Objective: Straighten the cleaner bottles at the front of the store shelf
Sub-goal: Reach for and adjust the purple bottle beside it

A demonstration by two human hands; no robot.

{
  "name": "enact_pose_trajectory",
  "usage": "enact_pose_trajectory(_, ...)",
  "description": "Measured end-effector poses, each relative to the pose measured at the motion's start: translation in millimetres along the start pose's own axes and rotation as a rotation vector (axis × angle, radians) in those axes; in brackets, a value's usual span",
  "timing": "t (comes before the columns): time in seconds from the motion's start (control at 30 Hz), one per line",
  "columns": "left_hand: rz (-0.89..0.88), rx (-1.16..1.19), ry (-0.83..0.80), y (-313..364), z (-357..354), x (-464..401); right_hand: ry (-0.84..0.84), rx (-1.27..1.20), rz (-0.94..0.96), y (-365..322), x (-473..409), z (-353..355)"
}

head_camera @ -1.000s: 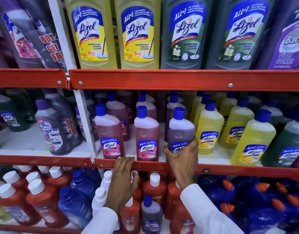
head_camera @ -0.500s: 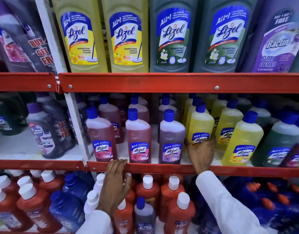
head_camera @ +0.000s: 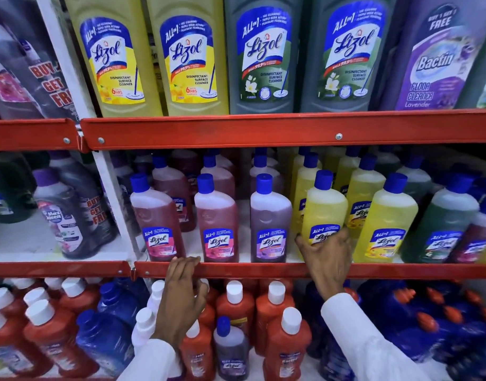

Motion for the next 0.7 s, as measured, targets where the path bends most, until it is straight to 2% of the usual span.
enact_pose_trajectory(0.4,0.024,-0.026,-0.013,-5.7,-4.6,-0.2,-0.025,-0.028,0.001,0.5,15.6,12.1)
enact_pose_trajectory(0.5,0.009,-0.008,-0.004,-2.9,-2.2,-0.2,0.107,-0.141,-0.007,-1.5,37.1,37.3)
enact_pose_trajectory(0.57,0.008,-0.001,0.007,0.1,0.7,-1.3,0.215,-0.313,0.072,-17.2,65.0,56.7)
enact_pose_trajectory(0.63,0.017,0.017,0.02,3.9,4.5,-3.6,0.147,-0.426,0.214,-44.2,94.0,51.4)
enact_pose_trajectory(0.7,0.033,0.072,0.053,7.6,12.4,-7.1,-0.06,-0.41,0.35,-73.3,119.3,17.6)
Point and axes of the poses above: each hand's wrist, its own x-axis away from the middle knuckle, its own z-axis out of the back of the hand, y = z × x, the point moved 10 cm from there along -x, towards the middle knuckle, and after that the axes turned 5 degrees about x, right-handed, at the moved point
